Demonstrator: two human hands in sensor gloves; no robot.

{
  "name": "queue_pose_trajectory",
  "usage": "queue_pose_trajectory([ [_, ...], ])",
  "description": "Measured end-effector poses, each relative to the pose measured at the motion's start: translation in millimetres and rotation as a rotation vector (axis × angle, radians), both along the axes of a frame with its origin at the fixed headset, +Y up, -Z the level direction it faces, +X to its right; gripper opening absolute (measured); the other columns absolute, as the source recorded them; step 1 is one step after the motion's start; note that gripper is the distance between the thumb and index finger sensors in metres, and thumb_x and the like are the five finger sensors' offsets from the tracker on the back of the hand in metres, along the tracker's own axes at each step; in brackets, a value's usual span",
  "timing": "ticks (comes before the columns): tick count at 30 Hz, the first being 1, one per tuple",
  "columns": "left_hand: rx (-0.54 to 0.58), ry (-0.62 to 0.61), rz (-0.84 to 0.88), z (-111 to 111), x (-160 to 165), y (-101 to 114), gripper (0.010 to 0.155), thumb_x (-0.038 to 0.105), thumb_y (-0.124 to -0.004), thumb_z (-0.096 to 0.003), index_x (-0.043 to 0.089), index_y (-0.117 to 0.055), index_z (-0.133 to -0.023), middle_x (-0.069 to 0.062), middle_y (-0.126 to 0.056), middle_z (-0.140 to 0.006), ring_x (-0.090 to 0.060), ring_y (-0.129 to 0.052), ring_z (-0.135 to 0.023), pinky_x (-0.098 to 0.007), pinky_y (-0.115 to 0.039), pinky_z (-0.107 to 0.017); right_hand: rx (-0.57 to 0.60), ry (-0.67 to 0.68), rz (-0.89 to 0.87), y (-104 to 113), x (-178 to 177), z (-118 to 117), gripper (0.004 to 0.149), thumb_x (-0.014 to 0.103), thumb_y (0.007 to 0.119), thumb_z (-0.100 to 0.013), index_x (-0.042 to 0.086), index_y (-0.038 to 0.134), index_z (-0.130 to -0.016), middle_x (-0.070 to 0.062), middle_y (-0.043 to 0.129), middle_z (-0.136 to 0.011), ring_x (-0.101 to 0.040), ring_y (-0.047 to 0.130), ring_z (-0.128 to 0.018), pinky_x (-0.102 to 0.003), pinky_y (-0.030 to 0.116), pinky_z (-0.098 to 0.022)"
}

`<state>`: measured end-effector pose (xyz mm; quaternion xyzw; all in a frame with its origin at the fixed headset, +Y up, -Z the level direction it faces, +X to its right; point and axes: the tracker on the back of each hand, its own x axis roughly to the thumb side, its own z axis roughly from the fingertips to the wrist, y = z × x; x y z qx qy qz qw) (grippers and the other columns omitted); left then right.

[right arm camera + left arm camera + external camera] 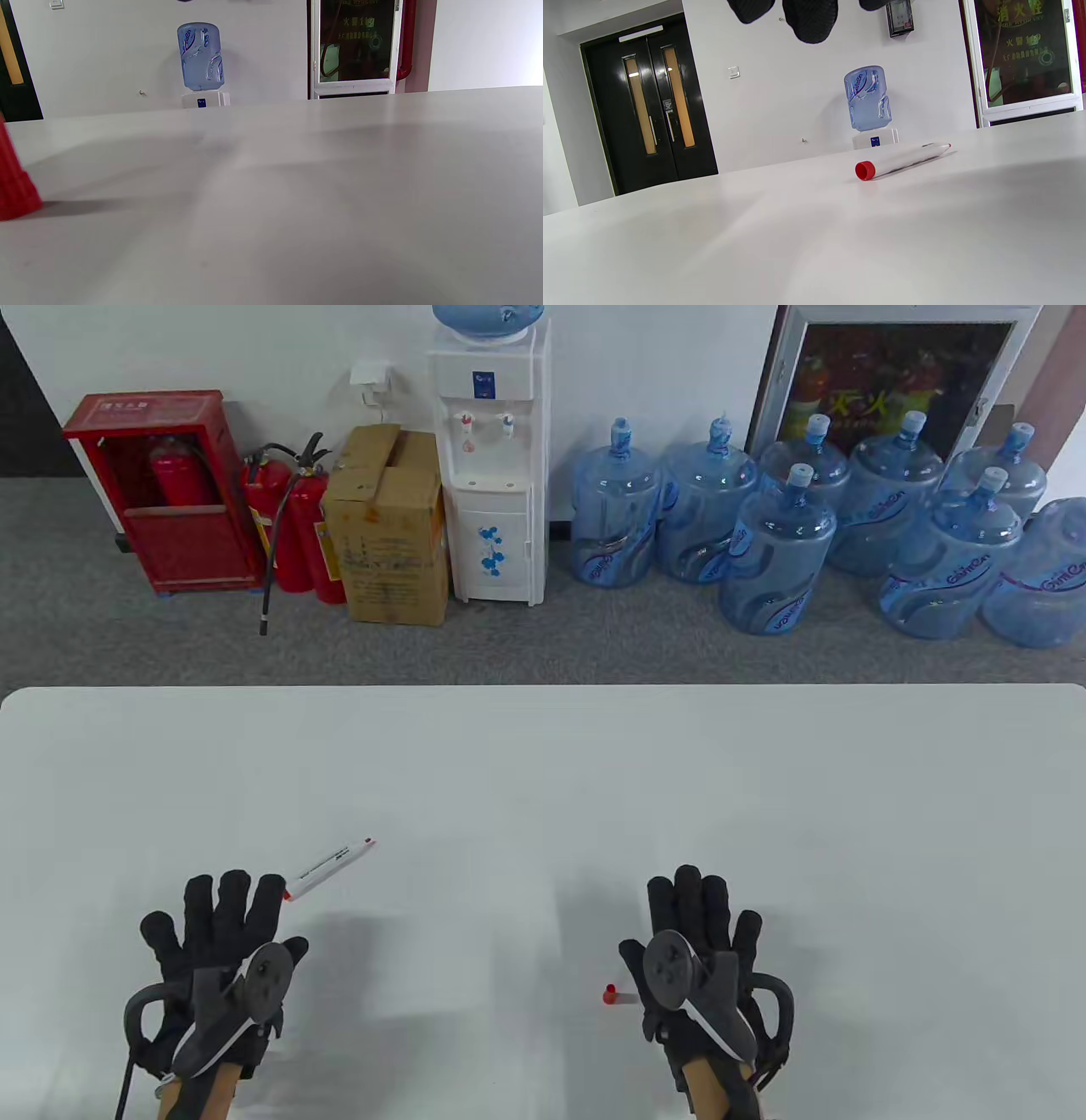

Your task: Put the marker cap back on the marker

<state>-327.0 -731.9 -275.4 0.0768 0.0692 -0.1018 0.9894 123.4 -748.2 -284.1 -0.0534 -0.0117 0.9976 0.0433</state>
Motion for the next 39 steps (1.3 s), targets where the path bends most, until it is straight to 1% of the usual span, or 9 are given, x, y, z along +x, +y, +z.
queue_pose_trajectory([
  [9, -0.022, -0.003, 0.005, -0.9, 1.5, -2.6, 0.076, 0.067, -0.051, -0.0426, 0.043, -0.032, -0.112, -0.004, -0.044, -0.127, -0.04, -0.037, -0.119, -0.074, -0.028, -0.073, -0.019, -0.002, -0.003, -0.4, -1.7, 1.7, 0.078, 0.07, 0.038, -0.038, 0.04, 0.019, -0.108, 0.007, 0.014, -0.119, -0.022, 0.018, -0.111, -0.055, 0.024, -0.073],
  [14, -0.023, -0.002, 0.003, -0.9, 1.4, -2.4, 0.076, 0.067, -0.051, -0.0425, 0.043, -0.032, -0.112, -0.004, -0.044, -0.127, -0.04, -0.036, -0.118, -0.074, -0.028, -0.073, -0.049, 0.009, -0.002, -3.3, -2.5, 0.1, 0.078, 0.069, 0.038, -0.038, 0.04, 0.02, -0.108, 0.007, 0.014, -0.119, -0.022, 0.019, -0.111, -0.056, 0.024, -0.073],
  [17, -0.033, 0.004, 0.013, -0.9, 0.5, -3.8, 0.076, 0.067, -0.051, -0.0426, 0.043, -0.032, -0.112, -0.004, -0.044, -0.126, -0.04, -0.037, -0.118, -0.074, -0.028, -0.073, -0.065, 0.007, -0.032, -4.8, -0.5, 0.7, 0.078, 0.069, 0.038, -0.038, 0.04, 0.02, -0.108, 0.007, 0.015, -0.119, -0.022, 0.019, -0.111, -0.056, 0.024, -0.073],
  [20, -0.043, 0.005, 0.01, -0.8, 0.7, -4.2, 0.076, 0.067, -0.051, -0.0426, 0.043, -0.032, -0.112, -0.003, -0.044, -0.126, -0.04, -0.037, -0.118, -0.074, -0.028, -0.073, -0.067, 0.007, -0.055, -4.9, 0.5, 1.0, 0.078, 0.069, 0.038, -0.038, 0.04, 0.02, -0.108, 0.007, 0.016, -0.119, -0.022, 0.02, -0.111, -0.057, 0.025, -0.073],
  [33, -0.051, -0.006, 0.015, -1.1, 3.3, -5.6, 0.076, 0.067, -0.052, -0.0426, 0.043, -0.031, -0.112, -0.003, -0.044, -0.127, -0.04, -0.037, -0.119, -0.075, -0.027, -0.072, -0.049, 0.063, -0.035, -1.8, -13.5, 3.5, 0.078, 0.069, 0.04, -0.038, 0.04, 0.023, -0.108, 0.007, 0.019, -0.12, -0.022, 0.022, -0.111, -0.058, 0.028, -0.073],
  [35, -0.062, -0.004, 0.016, -1.4, 3.4, -6.3, 0.076, 0.067, -0.052, -0.0426, 0.043, -0.031, -0.112, -0.003, -0.044, -0.127, -0.04, -0.037, -0.119, -0.075, -0.027, -0.073, -0.038, 0.073, -0.042, -0.5, -15.9, 4.3, 0.078, 0.069, 0.04, -0.038, 0.039, 0.024, -0.108, 0.008, 0.021, -0.12, -0.022, 0.024, -0.112, -0.059, 0.028, -0.073],
  [39, -0.067, -0.002, 0.026, -1.1, 3.5, -6.5, 0.076, 0.067, -0.052, -0.0426, 0.043, -0.031, -0.112, -0.004, -0.044, -0.127, -0.04, -0.037, -0.119, -0.075, -0.027, -0.072, -0.035, 0.104, -0.046, -0.8, -20.4, 4.9, 0.077, 0.069, 0.042, -0.038, 0.039, 0.033, -0.109, 0.008, 0.031, -0.121, -0.023, 0.033, -0.112, -0.061, 0.032, -0.073],
])
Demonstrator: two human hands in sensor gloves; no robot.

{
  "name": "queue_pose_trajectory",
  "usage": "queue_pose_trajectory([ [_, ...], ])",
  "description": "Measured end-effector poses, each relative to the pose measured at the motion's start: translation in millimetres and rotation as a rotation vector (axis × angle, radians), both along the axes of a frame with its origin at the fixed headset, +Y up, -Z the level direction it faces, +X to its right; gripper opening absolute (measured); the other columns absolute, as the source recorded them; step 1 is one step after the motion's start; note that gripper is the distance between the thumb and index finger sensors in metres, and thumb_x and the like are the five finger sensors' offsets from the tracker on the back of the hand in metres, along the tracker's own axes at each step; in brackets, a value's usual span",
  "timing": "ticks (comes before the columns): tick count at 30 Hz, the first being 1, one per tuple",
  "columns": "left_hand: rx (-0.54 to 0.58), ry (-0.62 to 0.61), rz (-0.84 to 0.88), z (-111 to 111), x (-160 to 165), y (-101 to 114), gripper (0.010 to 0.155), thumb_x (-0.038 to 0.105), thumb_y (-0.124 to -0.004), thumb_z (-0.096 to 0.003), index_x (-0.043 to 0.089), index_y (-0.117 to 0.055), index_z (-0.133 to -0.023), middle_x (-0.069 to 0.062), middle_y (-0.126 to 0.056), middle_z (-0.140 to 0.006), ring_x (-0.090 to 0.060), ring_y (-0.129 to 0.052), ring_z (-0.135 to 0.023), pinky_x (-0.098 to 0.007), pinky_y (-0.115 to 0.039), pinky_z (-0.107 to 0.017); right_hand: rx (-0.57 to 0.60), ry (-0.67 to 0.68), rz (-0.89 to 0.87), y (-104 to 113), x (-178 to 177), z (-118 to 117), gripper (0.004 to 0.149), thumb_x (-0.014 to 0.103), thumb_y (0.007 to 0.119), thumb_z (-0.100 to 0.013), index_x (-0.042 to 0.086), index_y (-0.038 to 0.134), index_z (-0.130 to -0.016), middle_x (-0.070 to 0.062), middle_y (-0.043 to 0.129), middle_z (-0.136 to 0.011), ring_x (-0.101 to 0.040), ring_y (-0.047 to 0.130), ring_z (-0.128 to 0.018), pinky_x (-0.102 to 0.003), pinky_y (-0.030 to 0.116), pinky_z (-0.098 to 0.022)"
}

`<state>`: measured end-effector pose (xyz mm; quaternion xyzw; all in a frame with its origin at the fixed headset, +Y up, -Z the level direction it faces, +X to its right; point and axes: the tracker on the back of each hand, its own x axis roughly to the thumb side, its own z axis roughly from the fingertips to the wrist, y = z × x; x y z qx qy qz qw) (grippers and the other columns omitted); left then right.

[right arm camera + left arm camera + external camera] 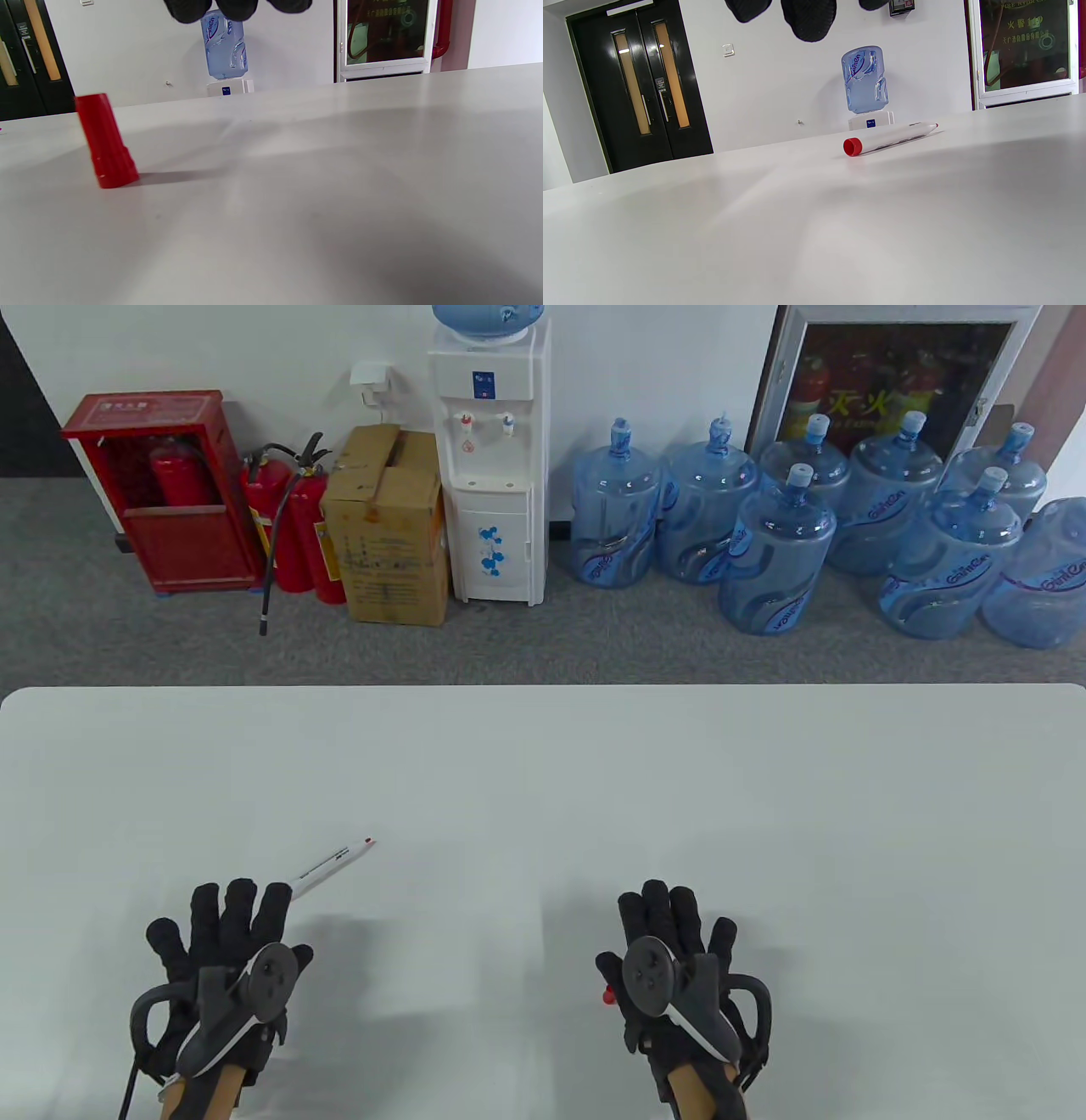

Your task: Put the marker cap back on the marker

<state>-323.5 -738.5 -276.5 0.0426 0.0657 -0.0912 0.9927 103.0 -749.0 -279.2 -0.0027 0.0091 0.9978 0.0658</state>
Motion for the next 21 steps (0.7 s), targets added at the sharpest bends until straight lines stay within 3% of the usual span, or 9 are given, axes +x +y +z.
queue_pose_trajectory([
  [6, -0.01, 0.001, 0.002, 0.2, 0.7, -0.6, 0.076, 0.067, -0.052, -0.0426, 0.042, -0.031, -0.112, -0.003, -0.044, -0.127, -0.041, -0.037, -0.119, -0.075, -0.027, -0.072, 0.027, 0.063, 0.03, 4.6, -9.3, 2.8, 0.076, 0.073, 0.054, -0.036, 0.042, 0.052, -0.105, 0.004, 0.057, -0.118, -0.025, 0.061, -0.11, -0.063, 0.047, -0.074],
  [11, -0.02, 0.004, 0.005, 0.7, 0.6, -0.8, 0.076, 0.067, -0.052, -0.0427, 0.042, -0.032, -0.112, -0.004, -0.045, -0.126, -0.041, -0.038, -0.119, -0.075, -0.027, -0.072, 0.051, 0.097, 0.161, 7.7, -20.9, 4.7, 0.073, 0.073, 0.068, -0.033, 0.042, 0.065, -0.099, 0.009, 0.085, -0.096, -0.02, 0.091, -0.083, -0.056, 0.067, -0.069],
  [14, -0.025, 0.006, 0.006, 0.5, 0.6, -1.0, 0.076, 0.067, -0.052, -0.0427, 0.042, -0.032, -0.112, -0.004, -0.045, -0.126, -0.041, -0.039, -0.119, -0.075, -0.027, -0.072, 0.045, 0.107, 0.209, 5.5, -27.2, 4.4, 0.073, 0.072, 0.073, -0.031, 0.038, 0.069, -0.096, 0.011, 0.092, -0.084, -0.018, 0.097, -0.07, -0.052, 0.074, -0.064],
  [21, -0.033, 0.009, 0.009, 0.3, 0.8, -0.9, 0.076, 0.067, -0.052, -0.0427, 0.042, -0.032, -0.112, -0.004, -0.045, -0.126, -0.041, -0.039, -0.119, -0.075, -0.027, -0.072, 0.019, 0.125, 0.253, -0.8, -34.6, 3.7, 0.068, 0.067, 0.079, -0.029, 0.037, 0.076, -0.091, 0.012, 0.097, -0.075, -0.016, 0.099, -0.057, -0.05, 0.078, -0.06],
])
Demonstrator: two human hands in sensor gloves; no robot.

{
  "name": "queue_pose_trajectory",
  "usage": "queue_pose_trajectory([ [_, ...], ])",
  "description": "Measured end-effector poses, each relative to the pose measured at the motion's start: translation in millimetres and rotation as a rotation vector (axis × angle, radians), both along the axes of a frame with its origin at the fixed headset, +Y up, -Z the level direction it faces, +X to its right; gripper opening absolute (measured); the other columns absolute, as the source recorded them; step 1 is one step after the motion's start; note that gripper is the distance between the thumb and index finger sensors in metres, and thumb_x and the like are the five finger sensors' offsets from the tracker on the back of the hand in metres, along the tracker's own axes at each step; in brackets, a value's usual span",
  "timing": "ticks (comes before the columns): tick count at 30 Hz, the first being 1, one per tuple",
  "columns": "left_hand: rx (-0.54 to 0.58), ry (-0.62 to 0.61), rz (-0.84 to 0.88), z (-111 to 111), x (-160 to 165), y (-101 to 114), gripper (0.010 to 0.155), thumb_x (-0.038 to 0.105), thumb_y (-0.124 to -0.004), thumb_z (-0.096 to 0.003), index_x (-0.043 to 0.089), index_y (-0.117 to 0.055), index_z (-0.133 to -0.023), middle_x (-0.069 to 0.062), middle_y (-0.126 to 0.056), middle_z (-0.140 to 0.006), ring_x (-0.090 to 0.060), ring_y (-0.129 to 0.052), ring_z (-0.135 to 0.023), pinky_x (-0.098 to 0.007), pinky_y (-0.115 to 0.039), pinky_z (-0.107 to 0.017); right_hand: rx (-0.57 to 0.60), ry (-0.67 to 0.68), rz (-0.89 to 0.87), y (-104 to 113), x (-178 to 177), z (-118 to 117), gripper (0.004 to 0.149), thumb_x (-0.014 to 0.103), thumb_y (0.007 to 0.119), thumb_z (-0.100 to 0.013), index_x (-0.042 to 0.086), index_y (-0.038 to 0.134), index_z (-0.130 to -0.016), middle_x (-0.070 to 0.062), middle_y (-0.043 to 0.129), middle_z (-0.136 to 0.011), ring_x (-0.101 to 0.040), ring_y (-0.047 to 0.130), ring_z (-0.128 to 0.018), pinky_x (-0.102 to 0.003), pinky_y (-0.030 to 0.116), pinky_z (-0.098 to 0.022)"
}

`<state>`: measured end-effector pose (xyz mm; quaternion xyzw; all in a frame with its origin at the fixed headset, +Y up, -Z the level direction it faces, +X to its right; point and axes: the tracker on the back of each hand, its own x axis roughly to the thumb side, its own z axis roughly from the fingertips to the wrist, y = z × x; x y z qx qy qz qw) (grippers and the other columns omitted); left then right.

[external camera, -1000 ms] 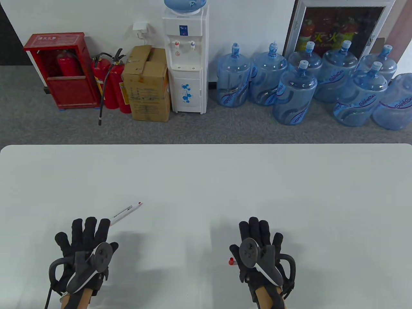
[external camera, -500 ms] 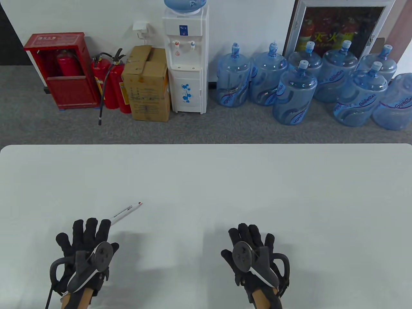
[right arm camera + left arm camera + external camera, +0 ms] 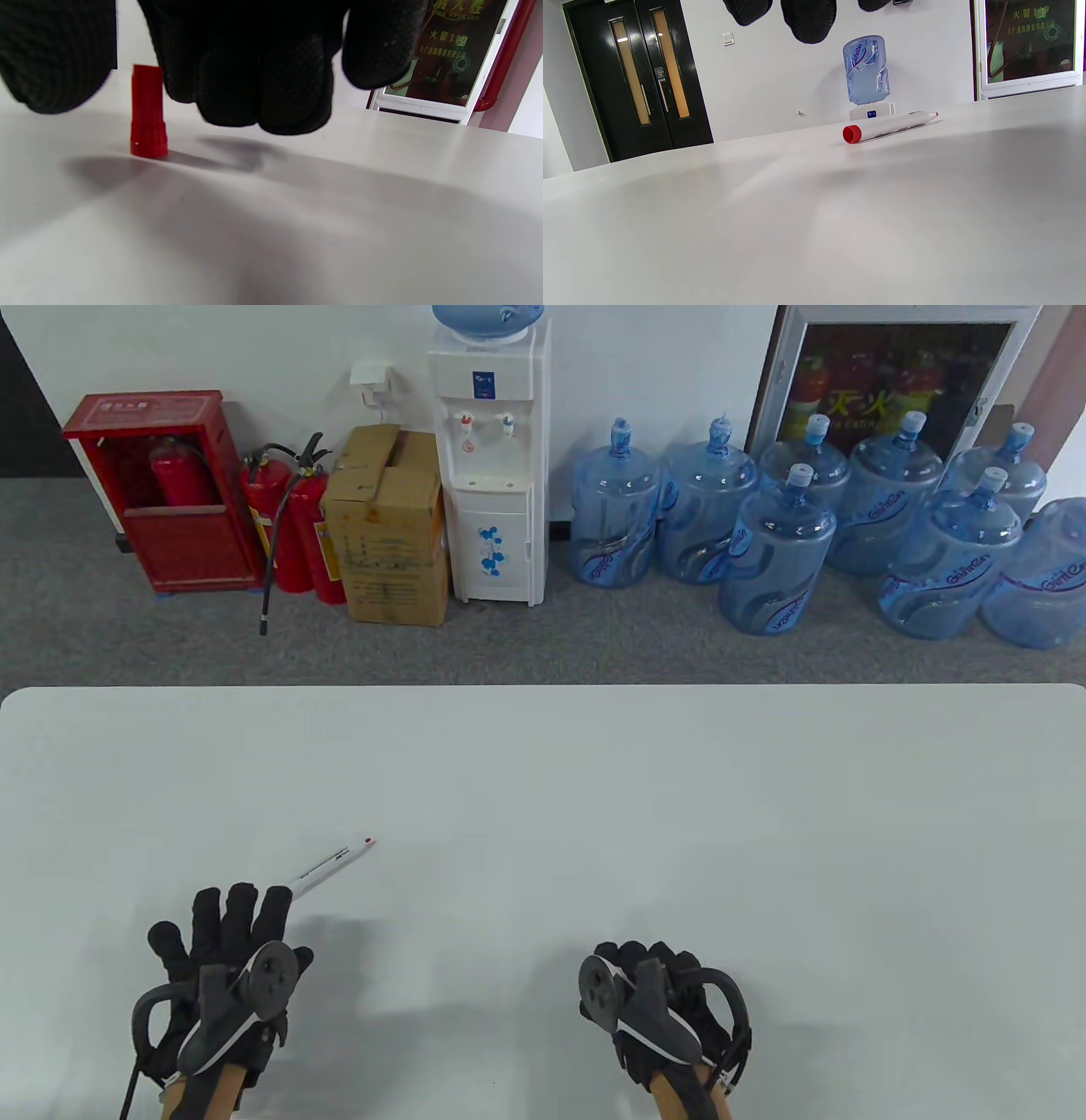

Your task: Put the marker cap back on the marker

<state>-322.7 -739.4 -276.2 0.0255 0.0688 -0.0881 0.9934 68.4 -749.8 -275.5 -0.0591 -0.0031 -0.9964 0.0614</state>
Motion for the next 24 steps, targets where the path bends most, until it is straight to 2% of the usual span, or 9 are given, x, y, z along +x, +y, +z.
queue_pose_trajectory([
  [24, -0.017, 0.001, 0.002, -0.9, 0.2, -1.4, 0.076, 0.067, -0.052, -0.0427, 0.042, -0.032, -0.112, -0.003, -0.046, -0.126, -0.041, -0.04, -0.119, -0.075, -0.027, -0.072, -0.037, 0.014, 0.013, -1.2, -4.3, 1.2, 0.06, 0.059, 0.083, -0.03, 0.037, 0.081, -0.086, 0.013, 0.099, -0.07, -0.014, 0.102, -0.053, -0.049, 0.079, -0.059],
])
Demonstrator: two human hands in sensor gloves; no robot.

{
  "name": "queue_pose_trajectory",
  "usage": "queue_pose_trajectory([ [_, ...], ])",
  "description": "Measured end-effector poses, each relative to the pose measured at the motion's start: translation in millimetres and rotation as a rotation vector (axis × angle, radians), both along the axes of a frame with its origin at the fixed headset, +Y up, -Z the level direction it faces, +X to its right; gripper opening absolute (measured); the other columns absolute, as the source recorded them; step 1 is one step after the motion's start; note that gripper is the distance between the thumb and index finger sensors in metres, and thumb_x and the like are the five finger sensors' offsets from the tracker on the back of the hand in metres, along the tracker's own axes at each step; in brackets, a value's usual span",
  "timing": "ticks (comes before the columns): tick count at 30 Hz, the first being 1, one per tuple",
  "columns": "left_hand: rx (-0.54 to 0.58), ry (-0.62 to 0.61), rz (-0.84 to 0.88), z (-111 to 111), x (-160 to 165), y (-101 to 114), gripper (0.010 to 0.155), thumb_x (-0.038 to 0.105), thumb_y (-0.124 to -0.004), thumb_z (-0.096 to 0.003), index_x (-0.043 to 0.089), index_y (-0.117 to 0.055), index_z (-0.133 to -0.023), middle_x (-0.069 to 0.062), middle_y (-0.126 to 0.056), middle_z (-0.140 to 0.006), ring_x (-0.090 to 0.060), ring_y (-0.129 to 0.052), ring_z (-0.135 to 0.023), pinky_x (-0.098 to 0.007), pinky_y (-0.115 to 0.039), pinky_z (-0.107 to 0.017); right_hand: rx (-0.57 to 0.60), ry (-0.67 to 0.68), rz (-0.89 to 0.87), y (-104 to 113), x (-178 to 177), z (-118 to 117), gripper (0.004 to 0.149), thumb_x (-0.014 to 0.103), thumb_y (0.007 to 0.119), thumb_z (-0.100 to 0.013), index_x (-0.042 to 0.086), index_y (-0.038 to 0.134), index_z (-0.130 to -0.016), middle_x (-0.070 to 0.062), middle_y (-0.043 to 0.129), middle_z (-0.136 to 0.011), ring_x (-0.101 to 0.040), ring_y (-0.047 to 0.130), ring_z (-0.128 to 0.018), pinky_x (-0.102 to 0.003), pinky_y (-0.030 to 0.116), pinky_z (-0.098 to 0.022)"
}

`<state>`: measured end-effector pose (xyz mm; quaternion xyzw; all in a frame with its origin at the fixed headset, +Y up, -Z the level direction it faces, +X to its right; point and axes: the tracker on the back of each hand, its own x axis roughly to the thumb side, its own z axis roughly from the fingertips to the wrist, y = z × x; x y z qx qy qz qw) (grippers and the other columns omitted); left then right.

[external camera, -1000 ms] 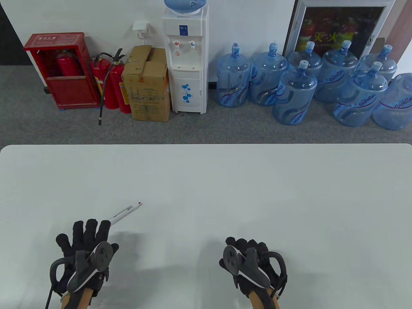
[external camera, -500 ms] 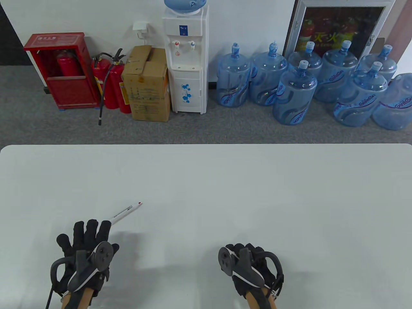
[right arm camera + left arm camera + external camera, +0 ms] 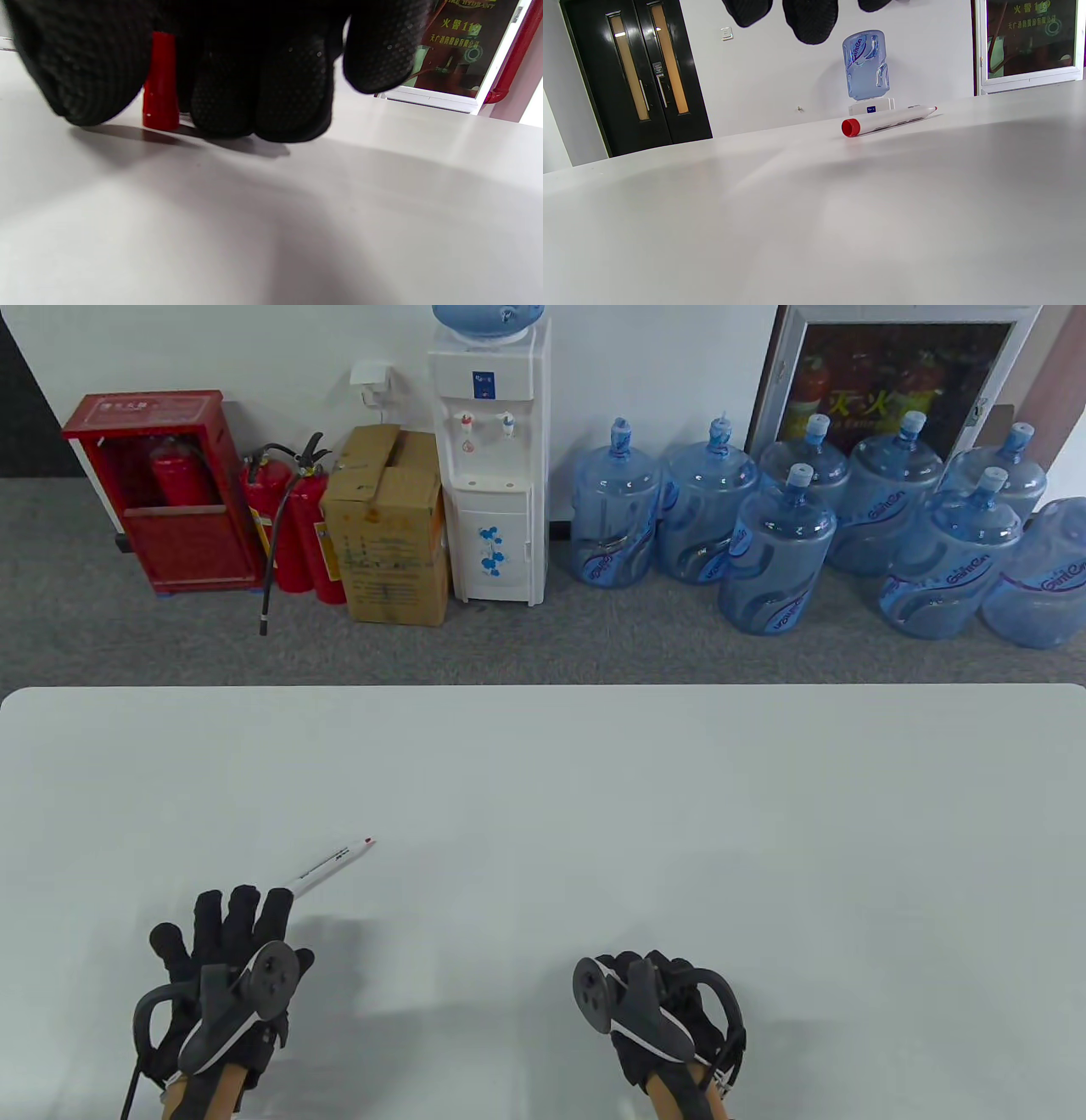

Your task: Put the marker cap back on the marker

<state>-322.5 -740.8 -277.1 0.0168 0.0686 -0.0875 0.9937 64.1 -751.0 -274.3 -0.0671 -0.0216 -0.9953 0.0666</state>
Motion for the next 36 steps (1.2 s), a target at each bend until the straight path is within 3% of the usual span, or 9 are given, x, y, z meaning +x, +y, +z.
queue_pose_trajectory([
  [24, -0.003, 0.003, 0.005, -0.4, -1.6, -1.1, 0.076, 0.066, -0.052, -0.0427, 0.042, -0.033, -0.112, -0.003, -0.046, -0.126, -0.041, -0.04, -0.119, -0.075, -0.027, -0.072, -0.001, 0.001, -0.096, -3.4, 3.7, -2.8, 0.049, 0.05, 0.088, -0.033, 0.039, 0.085, -0.081, 0.013, 0.1, -0.069, -0.013, 0.103, -0.05, -0.048, 0.08, -0.059],
  [31, -0.007, 0.008, 0.008, -0.5, -2.1, -0.9, 0.076, 0.066, -0.052, -0.0428, 0.042, -0.033, -0.112, -0.003, -0.046, -0.126, -0.041, -0.04, -0.119, -0.075, -0.027, -0.072, 0.023, 0.014, -0.249, 14.0, 6.4, -1.1, 0.046, 0.045, 0.09, -0.034, 0.042, 0.085, -0.08, 0.012, 0.098, -0.076, -0.014, 0.102, -0.055, -0.05, 0.079, -0.06],
  [36, -0.007, 0.01, 0.018, -0.3, -3.4, -0.9, 0.076, 0.066, -0.052, -0.0428, 0.042, -0.033, -0.112, -0.003, -0.046, -0.126, -0.041, -0.041, -0.119, -0.075, -0.027, -0.072, 0.004, -0.008, -0.546, 37.7, 21.0, -8.7, 0.047, 0.045, 0.089, -0.035, 0.042, 0.084, -0.082, 0.011, 0.097, -0.078, -0.014, 0.103, -0.057, -0.051, 0.08, -0.06],
])
